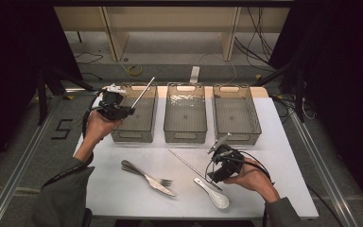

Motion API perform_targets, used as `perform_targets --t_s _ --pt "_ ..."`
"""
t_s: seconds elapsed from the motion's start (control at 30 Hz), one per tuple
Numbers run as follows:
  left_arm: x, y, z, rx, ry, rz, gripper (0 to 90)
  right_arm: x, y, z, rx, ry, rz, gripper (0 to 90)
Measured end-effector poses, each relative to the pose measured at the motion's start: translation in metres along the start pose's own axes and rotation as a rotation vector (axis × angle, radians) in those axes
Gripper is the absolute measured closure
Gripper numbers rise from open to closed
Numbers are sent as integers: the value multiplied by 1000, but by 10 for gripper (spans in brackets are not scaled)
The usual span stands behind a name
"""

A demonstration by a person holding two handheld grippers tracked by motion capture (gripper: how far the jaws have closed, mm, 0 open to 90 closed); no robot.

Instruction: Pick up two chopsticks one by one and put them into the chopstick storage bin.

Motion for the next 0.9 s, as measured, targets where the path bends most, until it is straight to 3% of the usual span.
perform_targets --t_s 0.4,0.63,0.9 --pt "23 19 -25 -61 40 20 852 2 0 -1 -11 -11 -10 284" --pt "33 18 -37 -95 55 19 852 2 0 -1 -13 -10 -11 284" --pt "41 12 -44 -107 73 9 850 2 0 -2 -19 -5 -10 284"
Point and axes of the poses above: each handheld gripper's, and its own axes: x roughly forward along the jaws, y roughly out of its top, z roughly to its right, the point moved 6 cm from there along x, roughly forward along the jaws, and after that the axes turned 1 degree about y, right-handed, at the moved point
